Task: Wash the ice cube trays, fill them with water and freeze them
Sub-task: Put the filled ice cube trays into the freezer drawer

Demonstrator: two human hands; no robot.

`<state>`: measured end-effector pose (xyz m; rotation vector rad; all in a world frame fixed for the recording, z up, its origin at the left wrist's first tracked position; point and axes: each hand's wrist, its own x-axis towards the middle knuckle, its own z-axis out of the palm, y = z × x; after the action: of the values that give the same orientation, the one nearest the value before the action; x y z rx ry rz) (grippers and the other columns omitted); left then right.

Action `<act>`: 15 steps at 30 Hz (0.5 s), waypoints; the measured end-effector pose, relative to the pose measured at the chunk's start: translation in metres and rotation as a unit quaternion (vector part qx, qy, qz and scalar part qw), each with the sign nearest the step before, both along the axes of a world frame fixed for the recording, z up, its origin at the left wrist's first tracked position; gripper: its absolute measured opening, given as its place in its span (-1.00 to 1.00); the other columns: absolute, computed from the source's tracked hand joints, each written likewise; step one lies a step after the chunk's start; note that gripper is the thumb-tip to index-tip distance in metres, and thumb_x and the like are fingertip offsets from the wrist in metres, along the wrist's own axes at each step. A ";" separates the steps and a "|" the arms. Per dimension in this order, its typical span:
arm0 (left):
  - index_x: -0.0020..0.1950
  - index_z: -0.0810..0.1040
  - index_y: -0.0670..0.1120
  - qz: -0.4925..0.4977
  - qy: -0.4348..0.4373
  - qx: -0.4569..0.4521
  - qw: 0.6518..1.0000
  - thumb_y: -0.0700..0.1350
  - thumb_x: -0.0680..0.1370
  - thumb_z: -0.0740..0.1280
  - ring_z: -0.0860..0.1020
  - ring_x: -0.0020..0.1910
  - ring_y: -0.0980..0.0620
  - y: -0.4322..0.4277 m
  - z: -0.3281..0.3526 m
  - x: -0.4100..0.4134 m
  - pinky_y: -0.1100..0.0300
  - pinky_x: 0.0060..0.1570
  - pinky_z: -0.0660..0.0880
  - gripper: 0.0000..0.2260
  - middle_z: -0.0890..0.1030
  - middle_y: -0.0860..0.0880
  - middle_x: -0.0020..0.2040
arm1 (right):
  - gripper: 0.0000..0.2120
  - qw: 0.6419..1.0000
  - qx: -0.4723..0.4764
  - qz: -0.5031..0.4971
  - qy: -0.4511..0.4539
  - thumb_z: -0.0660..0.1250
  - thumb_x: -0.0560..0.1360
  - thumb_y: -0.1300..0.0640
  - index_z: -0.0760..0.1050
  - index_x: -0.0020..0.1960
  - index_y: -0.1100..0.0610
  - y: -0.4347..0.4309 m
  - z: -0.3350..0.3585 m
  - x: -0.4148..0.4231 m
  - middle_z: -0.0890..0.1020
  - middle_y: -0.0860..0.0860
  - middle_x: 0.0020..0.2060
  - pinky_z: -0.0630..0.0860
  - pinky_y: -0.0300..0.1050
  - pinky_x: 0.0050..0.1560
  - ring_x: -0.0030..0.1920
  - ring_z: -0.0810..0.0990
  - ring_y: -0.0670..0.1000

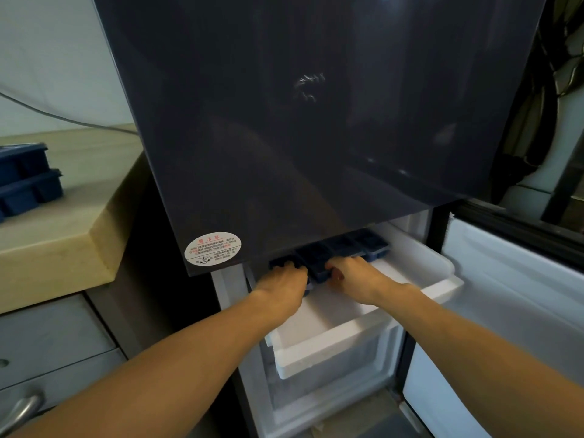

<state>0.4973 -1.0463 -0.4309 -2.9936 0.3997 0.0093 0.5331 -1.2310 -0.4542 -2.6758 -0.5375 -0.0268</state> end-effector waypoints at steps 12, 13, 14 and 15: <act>0.57 0.20 -0.12 0.043 0.056 0.027 0.997 -0.16 0.65 0.18 0.41 0.37 -0.23 -0.010 -0.011 0.023 -0.03 0.30 0.42 -0.53 0.32 -0.20 0.47 | -0.69 0.997 0.011 -0.060 0.037 0.30 0.62 0.17 0.55 0.35 0.12 -0.030 0.007 0.016 0.62 0.15 0.26 0.53 0.12 0.24 0.23 0.57 0.24; 0.58 0.16 -0.13 0.046 0.057 0.030 0.997 -0.16 0.65 0.18 0.38 0.39 -0.23 -0.009 -0.012 0.025 -0.03 0.33 0.40 -0.50 0.29 -0.21 0.49 | -0.73 0.997 0.004 -0.074 0.031 0.28 0.61 0.20 0.58 0.28 0.11 -0.033 0.007 0.018 0.65 0.15 0.21 0.56 0.10 0.15 0.17 0.59 0.24; 0.59 0.15 -0.13 0.046 0.055 0.033 0.997 -0.16 0.65 0.18 0.36 0.40 -0.23 -0.007 -0.013 0.027 -0.03 0.35 0.38 -0.49 0.27 -0.21 0.51 | -0.78 0.995 -0.004 -0.095 0.022 0.27 0.59 0.22 0.61 0.19 0.11 -0.037 0.006 0.021 0.67 0.16 0.14 0.57 0.06 0.04 0.08 0.60 0.24; 0.58 0.16 -0.12 0.046 0.053 0.035 0.997 -0.17 0.64 0.18 0.35 0.42 -0.22 -0.005 -0.014 0.029 -0.02 0.37 0.36 -0.49 0.27 -0.20 0.51 | -0.81 0.993 -0.014 -0.118 0.014 0.26 0.58 0.23 0.61 0.12 0.12 -0.042 0.006 0.023 0.67 0.17 0.08 0.54 0.02 -0.06 -0.01 0.59 0.22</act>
<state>0.5262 -1.0516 -0.4447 -2.9483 0.2654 0.1884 0.5563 -1.2726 -0.4483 -2.7483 -0.2109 -0.0490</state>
